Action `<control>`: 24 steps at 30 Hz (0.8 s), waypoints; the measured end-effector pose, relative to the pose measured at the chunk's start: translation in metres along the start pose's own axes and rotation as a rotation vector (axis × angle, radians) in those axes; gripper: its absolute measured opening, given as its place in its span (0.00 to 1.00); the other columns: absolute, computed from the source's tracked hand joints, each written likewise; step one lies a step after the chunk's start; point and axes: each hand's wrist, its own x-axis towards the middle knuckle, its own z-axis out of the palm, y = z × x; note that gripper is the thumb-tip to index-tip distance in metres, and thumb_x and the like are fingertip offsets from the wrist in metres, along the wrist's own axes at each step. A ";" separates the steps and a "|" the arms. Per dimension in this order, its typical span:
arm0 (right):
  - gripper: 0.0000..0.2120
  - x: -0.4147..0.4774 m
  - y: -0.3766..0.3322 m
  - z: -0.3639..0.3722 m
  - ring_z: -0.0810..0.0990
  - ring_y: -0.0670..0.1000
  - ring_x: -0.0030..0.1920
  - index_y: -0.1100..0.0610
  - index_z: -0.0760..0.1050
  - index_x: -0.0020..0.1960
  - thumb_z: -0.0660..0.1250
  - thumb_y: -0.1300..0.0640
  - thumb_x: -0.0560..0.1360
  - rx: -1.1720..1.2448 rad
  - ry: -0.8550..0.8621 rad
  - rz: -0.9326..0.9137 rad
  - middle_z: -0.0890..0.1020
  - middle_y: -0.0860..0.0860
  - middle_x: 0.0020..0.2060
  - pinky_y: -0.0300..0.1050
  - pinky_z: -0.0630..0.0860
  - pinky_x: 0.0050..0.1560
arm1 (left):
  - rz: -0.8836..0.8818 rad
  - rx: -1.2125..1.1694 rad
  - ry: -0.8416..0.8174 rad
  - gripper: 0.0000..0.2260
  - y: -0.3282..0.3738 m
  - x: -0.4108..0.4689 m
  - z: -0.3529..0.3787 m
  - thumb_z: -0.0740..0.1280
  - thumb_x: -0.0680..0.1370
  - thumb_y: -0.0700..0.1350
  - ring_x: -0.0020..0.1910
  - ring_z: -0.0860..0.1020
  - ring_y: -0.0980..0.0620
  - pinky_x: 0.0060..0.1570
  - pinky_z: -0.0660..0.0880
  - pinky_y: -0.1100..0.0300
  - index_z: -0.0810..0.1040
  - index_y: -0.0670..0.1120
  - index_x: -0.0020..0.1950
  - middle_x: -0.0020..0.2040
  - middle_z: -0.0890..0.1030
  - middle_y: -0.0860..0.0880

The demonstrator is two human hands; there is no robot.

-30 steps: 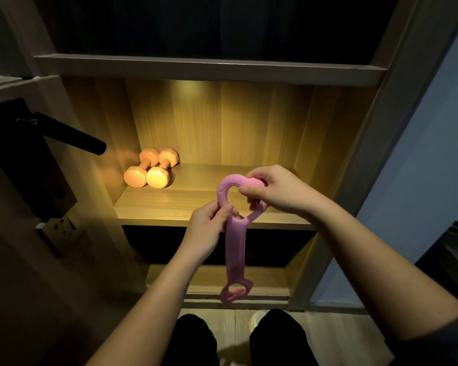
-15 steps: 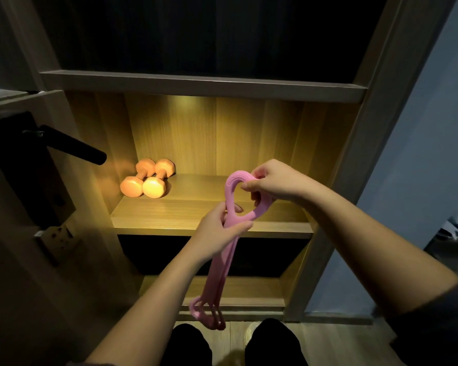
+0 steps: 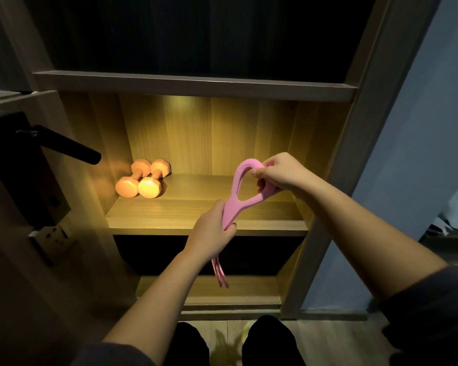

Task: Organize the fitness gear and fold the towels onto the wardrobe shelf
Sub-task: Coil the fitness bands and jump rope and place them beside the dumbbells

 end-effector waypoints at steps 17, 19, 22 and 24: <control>0.08 0.021 0.068 -0.012 0.84 0.54 0.41 0.63 0.80 0.50 0.69 0.57 0.78 0.274 0.110 0.355 0.83 0.58 0.43 0.46 0.82 0.43 | -0.174 0.315 -0.140 0.02 -0.077 -0.021 -0.022 0.67 0.76 0.50 0.37 0.77 0.56 0.37 0.77 0.57 0.75 0.54 0.46 0.38 0.78 0.54; 0.08 0.023 0.076 -0.009 0.84 0.54 0.41 0.63 0.80 0.50 0.69 0.57 0.77 0.282 0.106 0.385 0.83 0.58 0.43 0.47 0.83 0.45 | -0.178 0.336 -0.143 0.03 -0.080 -0.023 -0.024 0.67 0.76 0.53 0.36 0.78 0.56 0.38 0.79 0.57 0.76 0.56 0.46 0.37 0.79 0.55; 0.08 0.025 0.085 -0.001 0.84 0.54 0.40 0.63 0.80 0.48 0.70 0.57 0.77 0.284 0.097 0.407 0.84 0.57 0.42 0.48 0.83 0.46 | -0.178 0.364 -0.132 0.06 -0.078 -0.026 -0.022 0.68 0.76 0.58 0.34 0.77 0.59 0.34 0.75 0.61 0.78 0.57 0.48 0.36 0.79 0.57; 0.08 0.026 0.089 0.003 0.84 0.54 0.41 0.63 0.80 0.48 0.70 0.57 0.77 0.282 0.086 0.413 0.84 0.57 0.43 0.49 0.82 0.51 | -0.166 0.414 -0.090 0.08 -0.077 -0.028 -0.022 0.68 0.76 0.59 0.34 0.76 0.60 0.32 0.72 0.63 0.77 0.57 0.49 0.36 0.78 0.58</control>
